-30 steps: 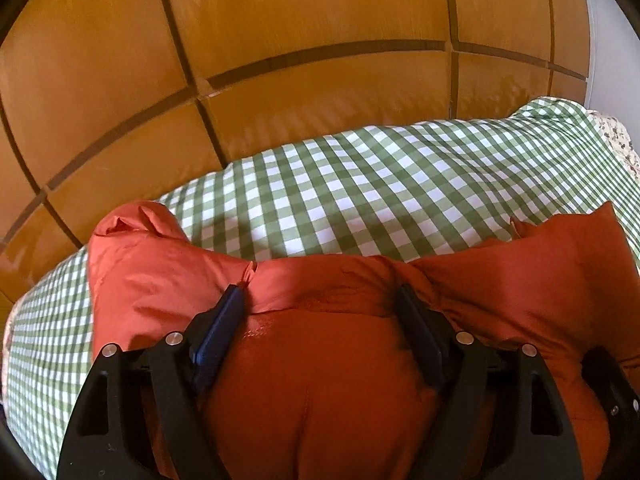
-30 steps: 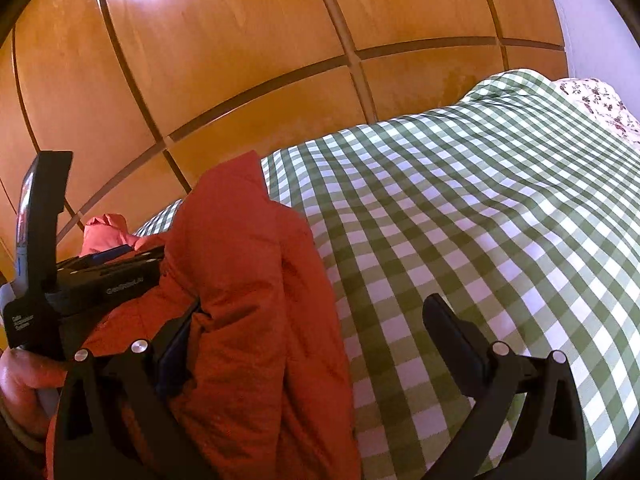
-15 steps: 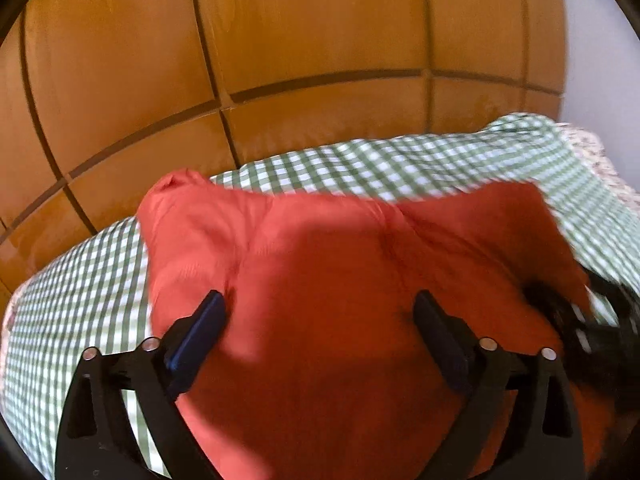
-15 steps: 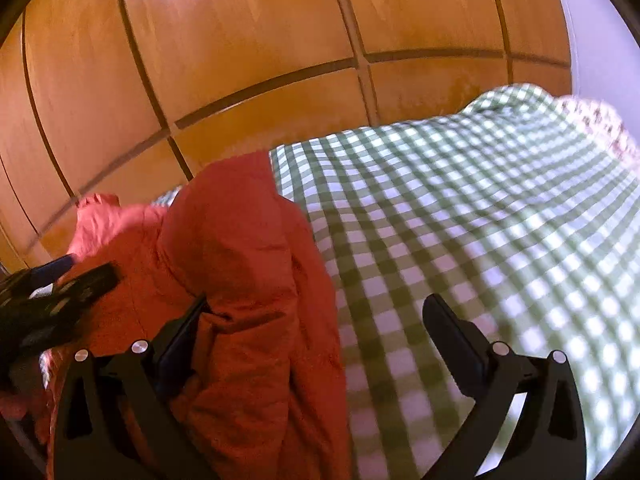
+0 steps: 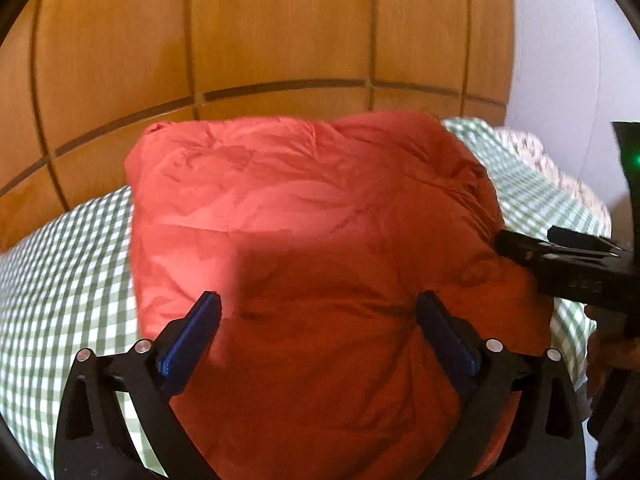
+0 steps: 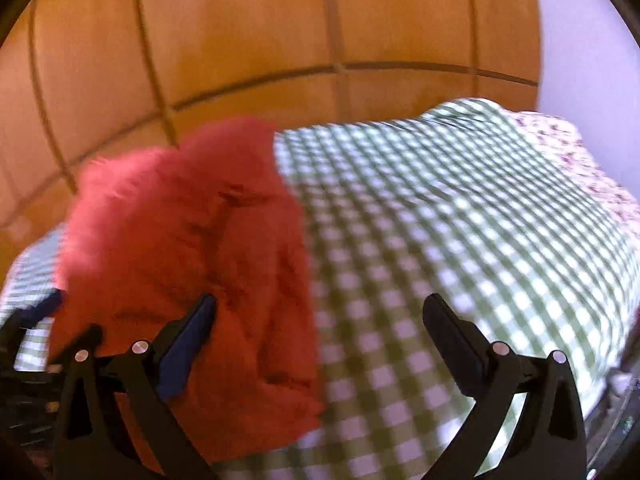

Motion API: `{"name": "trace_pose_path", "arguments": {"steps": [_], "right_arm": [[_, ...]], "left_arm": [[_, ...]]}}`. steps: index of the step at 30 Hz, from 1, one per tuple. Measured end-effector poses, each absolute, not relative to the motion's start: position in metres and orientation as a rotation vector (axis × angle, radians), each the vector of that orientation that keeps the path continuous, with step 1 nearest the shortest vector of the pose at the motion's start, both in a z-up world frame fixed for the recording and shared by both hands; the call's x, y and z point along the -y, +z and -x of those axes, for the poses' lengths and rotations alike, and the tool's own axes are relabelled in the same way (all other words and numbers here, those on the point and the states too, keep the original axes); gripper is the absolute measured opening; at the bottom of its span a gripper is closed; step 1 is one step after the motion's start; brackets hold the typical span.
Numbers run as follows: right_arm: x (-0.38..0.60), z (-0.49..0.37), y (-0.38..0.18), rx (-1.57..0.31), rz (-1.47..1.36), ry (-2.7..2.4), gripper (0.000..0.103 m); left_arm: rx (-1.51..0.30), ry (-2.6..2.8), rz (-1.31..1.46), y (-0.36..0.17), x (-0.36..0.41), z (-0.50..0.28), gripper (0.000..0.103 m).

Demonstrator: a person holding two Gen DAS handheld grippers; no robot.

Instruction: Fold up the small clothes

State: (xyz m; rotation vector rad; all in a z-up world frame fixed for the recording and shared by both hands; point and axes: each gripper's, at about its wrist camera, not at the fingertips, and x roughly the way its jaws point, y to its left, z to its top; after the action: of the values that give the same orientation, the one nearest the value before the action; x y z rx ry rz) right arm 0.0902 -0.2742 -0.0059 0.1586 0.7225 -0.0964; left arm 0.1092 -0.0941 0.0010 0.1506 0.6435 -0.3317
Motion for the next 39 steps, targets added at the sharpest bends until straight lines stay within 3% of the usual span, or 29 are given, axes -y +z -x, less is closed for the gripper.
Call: {"name": "trace_pose_path", "arguments": {"steps": [5, 7, 12, 15, 20, 26, 32, 39], "right_arm": [[0.294, -0.099, -0.029, -0.764, -0.299, -0.109, 0.101], [0.299, -0.094, -0.011, -0.771, -0.328, -0.122, 0.101], [0.287, -0.094, 0.065, -0.539, -0.330, -0.020, 0.101], [0.258, -0.140, 0.079, -0.586, -0.209, 0.045, 0.101], [0.234, -0.212, 0.035, -0.710, -0.038, -0.063, 0.101], [0.264, -0.220, -0.005, -0.725, -0.238, -0.008, 0.101], [0.263, -0.217, -0.007, -0.711, -0.220, -0.024, 0.101], [0.250, -0.220, -0.002, -0.701, -0.184, -0.048, 0.101]], "left_arm": [[-0.640, -0.346, -0.247, -0.006, 0.121, -0.114, 0.099], [-0.641, -0.359, -0.212, -0.006, 0.112, -0.111, 0.099], [-0.632, -0.364, -0.183, -0.006, 0.105, -0.107, 0.099], [-0.634, -0.363, -0.178, -0.006, 0.105, -0.107, 0.099], [-0.629, -0.382, -0.175, -0.005, 0.101, -0.103, 0.099], [-0.675, -0.469, -0.133, 0.023, 0.092, -0.101, 0.099], [-0.734, -0.314, 0.166, 0.060, 0.047, -0.179, 0.099], [-0.793, -0.042, -0.043, 0.028, 0.055, -0.287, 0.100]]}}
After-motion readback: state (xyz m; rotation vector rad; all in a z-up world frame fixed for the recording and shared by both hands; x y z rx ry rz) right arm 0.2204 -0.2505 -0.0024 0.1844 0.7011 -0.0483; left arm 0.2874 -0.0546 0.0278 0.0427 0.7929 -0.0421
